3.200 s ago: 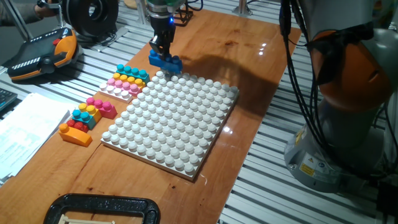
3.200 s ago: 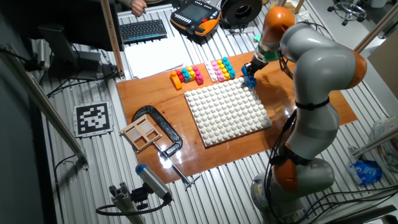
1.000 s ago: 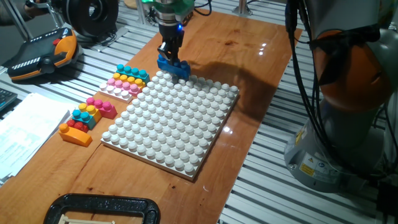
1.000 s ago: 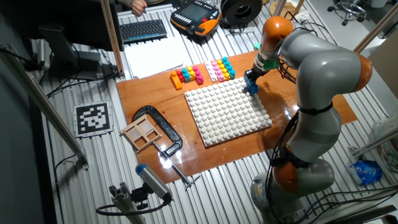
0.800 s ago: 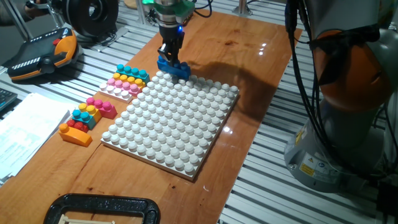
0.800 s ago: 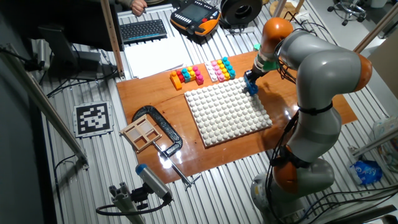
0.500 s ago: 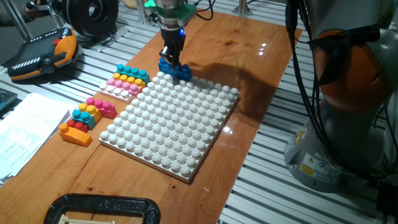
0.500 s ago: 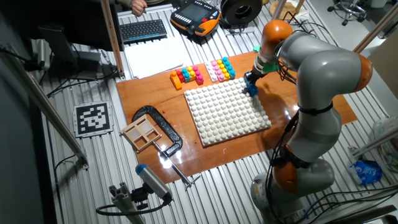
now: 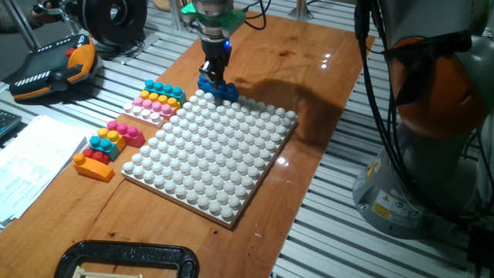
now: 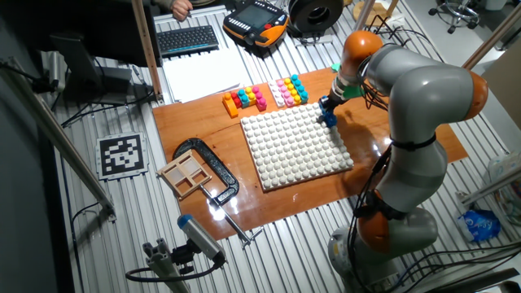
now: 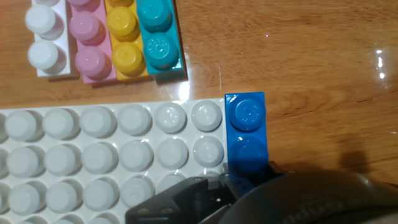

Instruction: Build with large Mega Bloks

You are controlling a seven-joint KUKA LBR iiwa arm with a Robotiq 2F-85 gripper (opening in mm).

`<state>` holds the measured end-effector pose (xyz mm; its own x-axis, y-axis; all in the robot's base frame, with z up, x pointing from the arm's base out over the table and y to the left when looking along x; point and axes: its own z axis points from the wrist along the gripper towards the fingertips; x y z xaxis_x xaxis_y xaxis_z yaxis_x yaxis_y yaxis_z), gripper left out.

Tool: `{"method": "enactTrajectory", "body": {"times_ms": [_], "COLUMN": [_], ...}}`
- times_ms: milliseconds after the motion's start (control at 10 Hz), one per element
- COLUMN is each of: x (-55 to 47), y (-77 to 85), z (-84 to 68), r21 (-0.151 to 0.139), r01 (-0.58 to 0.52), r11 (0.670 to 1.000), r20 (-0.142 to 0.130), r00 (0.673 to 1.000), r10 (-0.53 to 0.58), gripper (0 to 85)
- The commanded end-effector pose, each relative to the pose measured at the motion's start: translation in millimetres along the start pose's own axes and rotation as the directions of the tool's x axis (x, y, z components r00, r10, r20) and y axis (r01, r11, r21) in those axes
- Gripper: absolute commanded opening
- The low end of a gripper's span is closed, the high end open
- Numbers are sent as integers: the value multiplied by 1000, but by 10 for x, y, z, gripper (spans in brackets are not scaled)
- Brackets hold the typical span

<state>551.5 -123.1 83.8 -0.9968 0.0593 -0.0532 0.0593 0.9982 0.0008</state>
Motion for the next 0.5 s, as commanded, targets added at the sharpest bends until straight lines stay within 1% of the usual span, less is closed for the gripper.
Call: {"method": "enactTrajectory", "body": {"times_ms": [0,300,400], "x": [1,-3,-4], "y": [0,-1,2], "z": [15,37,42], "r21": [-1,-4,-21], "r01": [0,2,-9], "r11": [1000,1000,1000], "r20": [-1,2,1], "r00": [1000,1000,1000], "r10": [0,-2,9], "gripper": [0,0,0]}}
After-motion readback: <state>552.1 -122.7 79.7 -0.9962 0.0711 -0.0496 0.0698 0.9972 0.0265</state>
